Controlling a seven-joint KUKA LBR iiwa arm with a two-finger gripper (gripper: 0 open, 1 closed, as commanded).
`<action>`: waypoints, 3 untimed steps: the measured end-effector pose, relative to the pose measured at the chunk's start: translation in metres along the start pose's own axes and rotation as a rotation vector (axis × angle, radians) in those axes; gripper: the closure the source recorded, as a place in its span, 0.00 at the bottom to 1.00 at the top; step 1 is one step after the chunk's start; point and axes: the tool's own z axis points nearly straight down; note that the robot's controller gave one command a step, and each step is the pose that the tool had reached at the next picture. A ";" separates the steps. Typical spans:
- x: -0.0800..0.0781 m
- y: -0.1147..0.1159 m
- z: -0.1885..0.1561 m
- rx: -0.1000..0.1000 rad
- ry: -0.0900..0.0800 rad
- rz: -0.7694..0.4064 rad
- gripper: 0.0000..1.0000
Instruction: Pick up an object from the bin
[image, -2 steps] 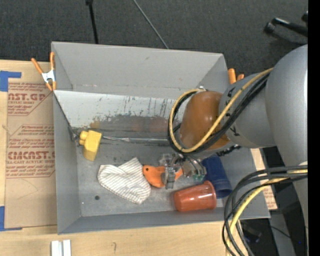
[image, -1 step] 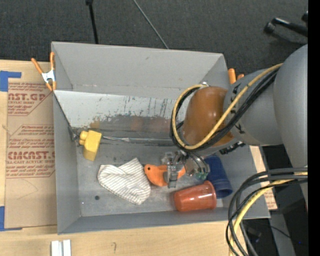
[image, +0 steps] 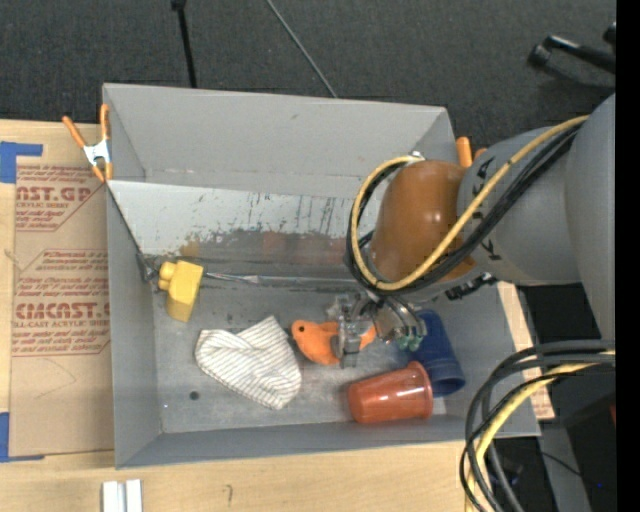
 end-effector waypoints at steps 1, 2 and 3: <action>0.000 0.000 -0.019 0.000 -0.003 -0.001 1.00; 0.000 0.000 -0.036 0.000 -0.005 0.000 1.00; -0.001 0.000 -0.049 0.000 -0.007 0.000 1.00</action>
Offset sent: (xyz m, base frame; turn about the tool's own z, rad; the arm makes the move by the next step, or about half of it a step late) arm 0.0000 0.0000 0.0689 0.0000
